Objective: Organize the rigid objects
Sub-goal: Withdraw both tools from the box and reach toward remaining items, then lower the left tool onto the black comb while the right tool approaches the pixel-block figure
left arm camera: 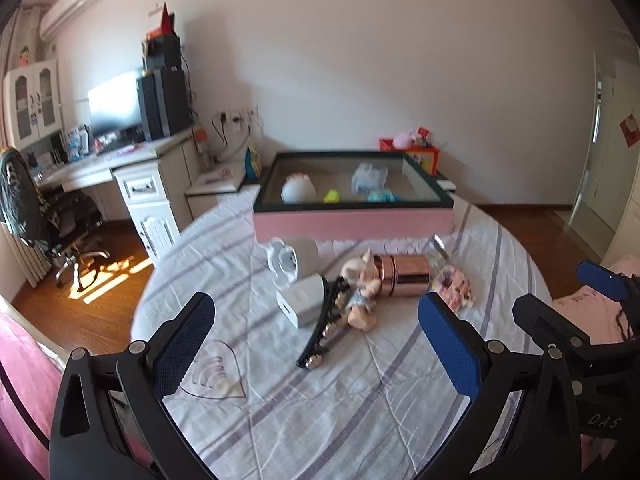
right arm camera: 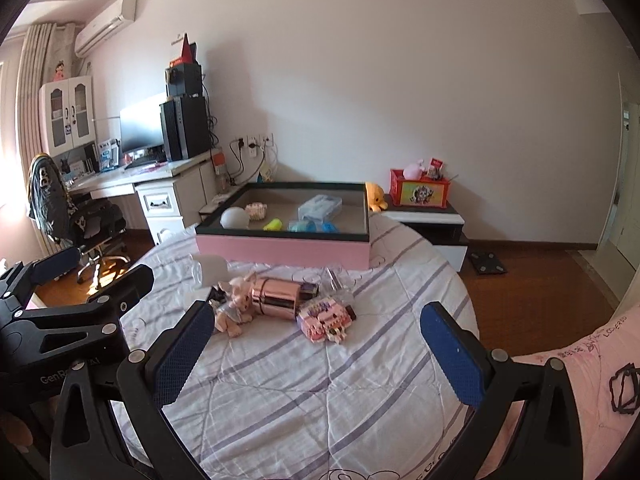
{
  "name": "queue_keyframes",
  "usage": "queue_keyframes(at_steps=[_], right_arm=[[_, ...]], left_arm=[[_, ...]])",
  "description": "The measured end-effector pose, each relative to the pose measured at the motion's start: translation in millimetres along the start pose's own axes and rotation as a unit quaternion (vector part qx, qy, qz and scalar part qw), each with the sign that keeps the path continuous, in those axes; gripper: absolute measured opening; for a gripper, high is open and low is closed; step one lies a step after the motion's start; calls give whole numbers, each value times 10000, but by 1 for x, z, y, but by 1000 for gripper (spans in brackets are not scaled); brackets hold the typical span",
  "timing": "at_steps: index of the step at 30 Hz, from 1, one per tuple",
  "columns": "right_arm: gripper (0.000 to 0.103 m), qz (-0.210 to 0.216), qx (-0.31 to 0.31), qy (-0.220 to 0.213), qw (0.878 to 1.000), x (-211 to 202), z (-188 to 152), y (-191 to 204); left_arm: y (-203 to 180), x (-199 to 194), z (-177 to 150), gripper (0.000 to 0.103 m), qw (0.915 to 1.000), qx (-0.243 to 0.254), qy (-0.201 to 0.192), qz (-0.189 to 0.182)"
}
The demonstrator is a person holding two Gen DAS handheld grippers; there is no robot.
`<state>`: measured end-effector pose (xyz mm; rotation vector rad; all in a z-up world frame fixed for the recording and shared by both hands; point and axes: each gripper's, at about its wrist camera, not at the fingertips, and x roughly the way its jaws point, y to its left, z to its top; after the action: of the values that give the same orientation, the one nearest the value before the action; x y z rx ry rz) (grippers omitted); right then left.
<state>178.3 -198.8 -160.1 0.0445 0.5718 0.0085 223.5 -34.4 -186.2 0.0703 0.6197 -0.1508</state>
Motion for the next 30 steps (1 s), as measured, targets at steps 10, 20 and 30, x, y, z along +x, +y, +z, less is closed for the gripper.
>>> queue_keyframes(at_steps=[10,20,30], right_arm=[[103,-50,255,894,9957,80,-27,-29],[103,-69,376,1059,9936,107,-22,-48],[103,-18,374,1047,9938,114,-17,-47]], left_arm=[[0,81,-23,103,9944,-79,1046,-84],[8,92,-6,103,9949,-255,932,-297],[28,99,-8,98,9954,-65,956,56]])
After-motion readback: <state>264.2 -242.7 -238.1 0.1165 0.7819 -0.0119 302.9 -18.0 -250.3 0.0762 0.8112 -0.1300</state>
